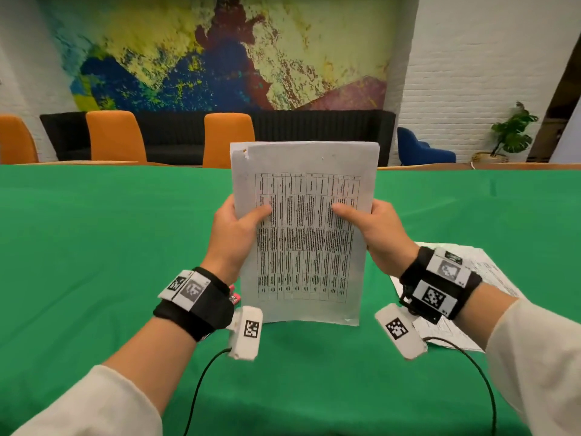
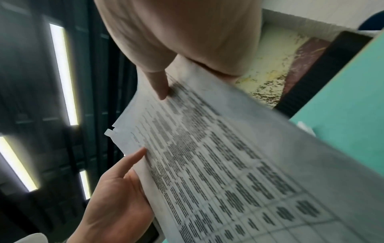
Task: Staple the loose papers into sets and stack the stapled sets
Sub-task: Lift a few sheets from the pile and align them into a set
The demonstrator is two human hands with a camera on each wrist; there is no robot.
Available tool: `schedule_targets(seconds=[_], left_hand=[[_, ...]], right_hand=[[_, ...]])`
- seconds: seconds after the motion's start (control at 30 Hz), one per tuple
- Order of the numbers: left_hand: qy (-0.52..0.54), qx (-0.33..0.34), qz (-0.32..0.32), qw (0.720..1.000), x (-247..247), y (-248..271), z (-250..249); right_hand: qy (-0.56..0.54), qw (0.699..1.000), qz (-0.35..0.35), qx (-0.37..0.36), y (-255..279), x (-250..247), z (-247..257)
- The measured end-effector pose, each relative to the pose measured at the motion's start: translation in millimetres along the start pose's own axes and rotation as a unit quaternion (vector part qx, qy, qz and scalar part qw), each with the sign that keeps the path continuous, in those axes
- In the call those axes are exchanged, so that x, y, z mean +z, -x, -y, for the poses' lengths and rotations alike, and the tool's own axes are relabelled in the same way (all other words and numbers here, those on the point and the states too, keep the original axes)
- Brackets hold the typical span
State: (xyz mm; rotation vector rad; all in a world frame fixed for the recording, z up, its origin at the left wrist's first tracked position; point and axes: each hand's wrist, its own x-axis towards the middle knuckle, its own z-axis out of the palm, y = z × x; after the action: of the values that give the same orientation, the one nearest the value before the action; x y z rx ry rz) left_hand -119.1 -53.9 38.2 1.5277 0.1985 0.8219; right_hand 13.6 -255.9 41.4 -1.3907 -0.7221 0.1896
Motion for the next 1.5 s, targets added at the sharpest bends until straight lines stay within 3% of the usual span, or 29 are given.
schedule_targets(seconds=[0.23,0.57,0.77,1.1,1.3,1.5], left_hand=[[0.012,0.004,0.014,1.000,1,-3,-2],[0.007,0.004,0.022,1.000,-3,10,16],[0.028,-0.036,0.041,0.998,-4,18,25],[0.063,-0.071,0.044,0.994,-2,15,30],[0.050,-0.104,0.061,0.991,-2,14,32],[-0.029,-0.212,0.146,0.966,-11,14,32]], right_hand=[[-0.056,0.998,0.025,-0.015,-1,2,7],[-0.050,0.999,0.008,-0.010,4,5,-14],[-0.007,1.000,0.010,0.013,7,-1,-24],[-0.028,0.999,0.029,0.027,6,-8,-24],[0.008,0.997,0.060,0.042,7,-12,-25],[0.027,0.987,0.093,0.126,18,-27,-23]])
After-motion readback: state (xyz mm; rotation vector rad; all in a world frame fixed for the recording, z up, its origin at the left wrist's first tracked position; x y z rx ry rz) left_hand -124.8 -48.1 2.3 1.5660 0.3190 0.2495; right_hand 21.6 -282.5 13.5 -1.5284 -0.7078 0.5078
